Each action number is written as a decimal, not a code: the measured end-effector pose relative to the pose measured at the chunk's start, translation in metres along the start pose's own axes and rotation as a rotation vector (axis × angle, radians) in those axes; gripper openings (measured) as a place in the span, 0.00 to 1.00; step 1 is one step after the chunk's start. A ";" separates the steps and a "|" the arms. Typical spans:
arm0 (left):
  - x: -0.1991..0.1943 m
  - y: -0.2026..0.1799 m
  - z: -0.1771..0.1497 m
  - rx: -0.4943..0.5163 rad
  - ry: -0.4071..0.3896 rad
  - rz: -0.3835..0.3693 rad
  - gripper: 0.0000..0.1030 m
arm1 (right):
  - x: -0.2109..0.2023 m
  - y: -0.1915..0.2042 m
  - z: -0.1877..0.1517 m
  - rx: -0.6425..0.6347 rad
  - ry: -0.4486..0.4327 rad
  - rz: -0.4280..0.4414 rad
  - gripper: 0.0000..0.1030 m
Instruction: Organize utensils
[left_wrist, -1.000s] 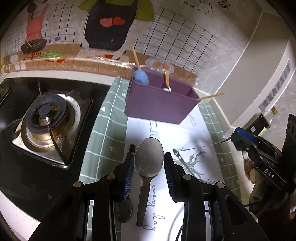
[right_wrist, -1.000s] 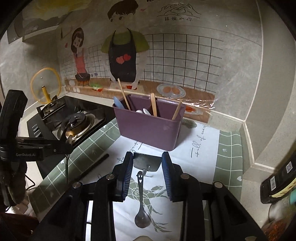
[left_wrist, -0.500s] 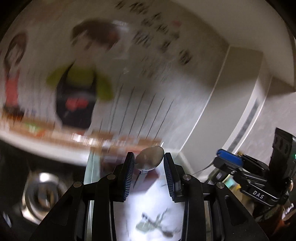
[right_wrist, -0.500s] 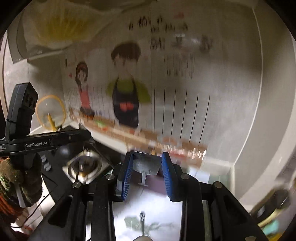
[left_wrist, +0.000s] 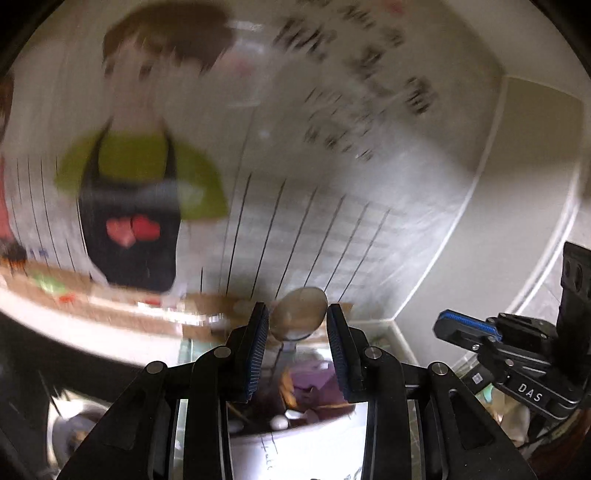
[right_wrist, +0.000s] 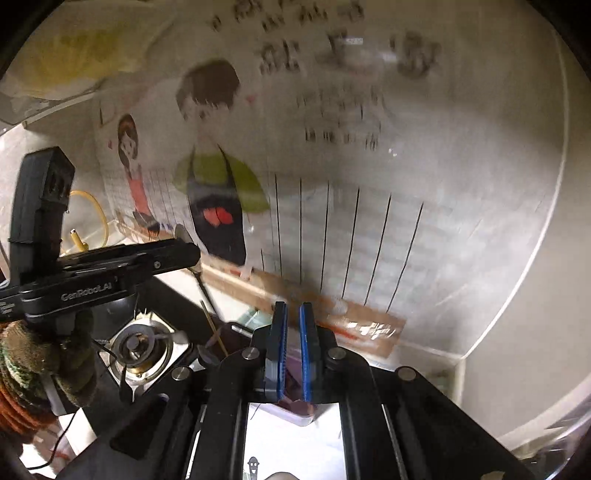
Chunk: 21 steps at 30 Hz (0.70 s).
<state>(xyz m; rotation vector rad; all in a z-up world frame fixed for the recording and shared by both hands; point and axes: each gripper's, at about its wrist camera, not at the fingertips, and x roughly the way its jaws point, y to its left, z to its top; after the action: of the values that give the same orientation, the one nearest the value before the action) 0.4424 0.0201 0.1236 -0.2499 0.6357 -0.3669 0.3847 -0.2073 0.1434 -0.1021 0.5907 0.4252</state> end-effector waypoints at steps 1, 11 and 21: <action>0.005 0.004 -0.004 -0.011 0.014 0.003 0.32 | 0.006 -0.004 -0.003 0.007 0.010 0.006 0.05; 0.021 0.011 -0.022 -0.004 0.056 0.025 0.32 | 0.010 -0.036 -0.025 0.049 0.046 0.046 0.10; 0.021 0.013 -0.047 -0.022 0.130 -0.002 0.47 | -0.002 -0.009 -0.081 0.012 0.101 0.059 0.19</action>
<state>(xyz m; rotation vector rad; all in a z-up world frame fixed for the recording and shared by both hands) 0.4320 0.0176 0.0714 -0.2488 0.7674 -0.3806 0.3455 -0.2337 0.0769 -0.0956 0.6967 0.4754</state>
